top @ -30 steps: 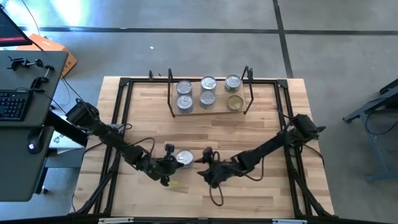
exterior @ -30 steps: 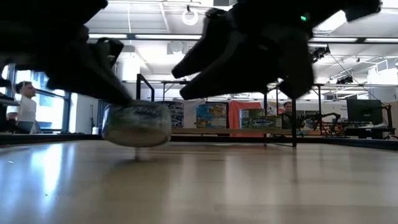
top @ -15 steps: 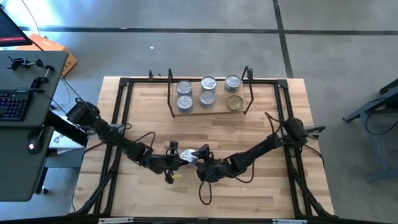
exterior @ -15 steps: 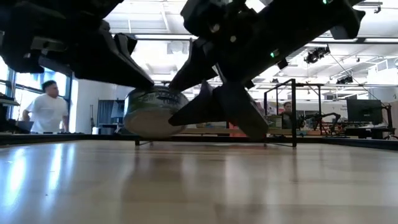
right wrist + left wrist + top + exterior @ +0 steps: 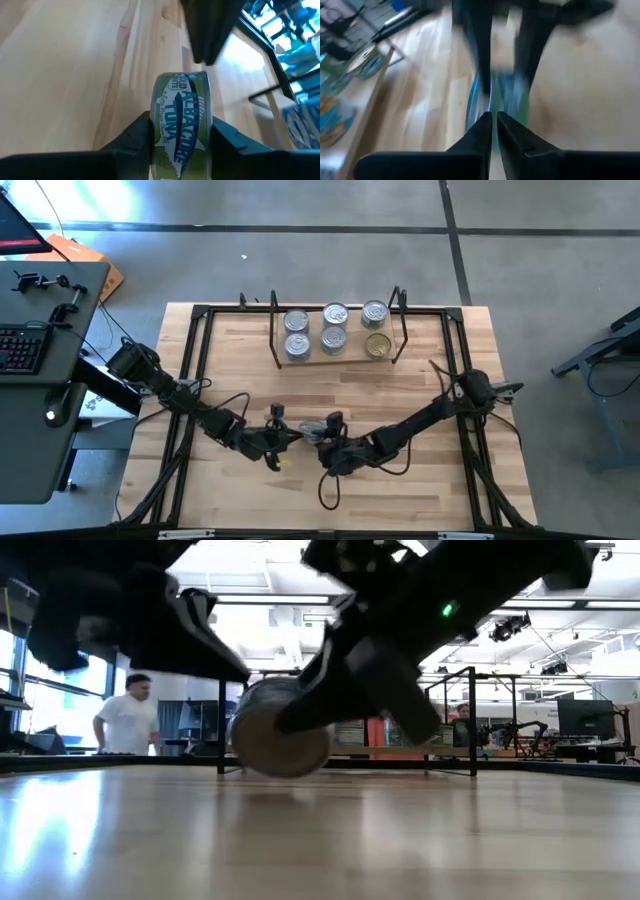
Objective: Stack canned seafood by type on shelf
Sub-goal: Stack the light green tuna can on top of the light green tuna can on the shelf, then return to Home Position
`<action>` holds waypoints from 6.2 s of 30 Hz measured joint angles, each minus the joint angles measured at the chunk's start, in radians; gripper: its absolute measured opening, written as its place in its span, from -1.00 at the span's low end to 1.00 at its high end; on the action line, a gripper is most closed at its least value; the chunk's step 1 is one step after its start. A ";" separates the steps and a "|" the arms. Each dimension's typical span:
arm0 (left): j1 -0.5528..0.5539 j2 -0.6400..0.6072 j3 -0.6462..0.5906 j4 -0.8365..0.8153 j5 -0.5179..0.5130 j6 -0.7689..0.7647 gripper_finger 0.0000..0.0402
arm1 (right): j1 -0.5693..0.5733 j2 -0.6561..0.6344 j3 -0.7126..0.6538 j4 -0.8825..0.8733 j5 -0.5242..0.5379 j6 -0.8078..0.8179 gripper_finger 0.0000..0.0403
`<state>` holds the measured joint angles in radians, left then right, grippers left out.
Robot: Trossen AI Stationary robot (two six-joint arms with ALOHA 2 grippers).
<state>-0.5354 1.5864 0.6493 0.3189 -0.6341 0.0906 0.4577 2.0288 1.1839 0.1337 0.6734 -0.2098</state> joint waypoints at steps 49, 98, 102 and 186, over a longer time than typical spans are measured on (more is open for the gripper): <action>0.042 0.004 0.000 0.015 -0.049 -0.137 -0.84 | -0.623 -0.484 -0.205 -0.722 -0.043 -0.061 0.07; 0.044 0.005 0.000 0.023 -0.050 -0.142 -0.84 | -0.688 -0.524 -0.203 -0.679 -0.159 0.073 -0.47; 0.031 0.001 0.000 0.024 -0.003 -0.159 -0.84 | -0.678 -0.530 -0.156 -0.698 -0.176 0.065 -0.36; -0.152 -0.356 -0.029 -0.604 -0.423 -0.666 -0.84 | -0.623 -0.329 -0.147 -0.241 -0.360 0.237 -1.00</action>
<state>-0.6875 1.2308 0.6201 -0.2855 -1.0572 -0.5756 -0.1656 1.7000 1.0367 -0.1070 0.3138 0.0272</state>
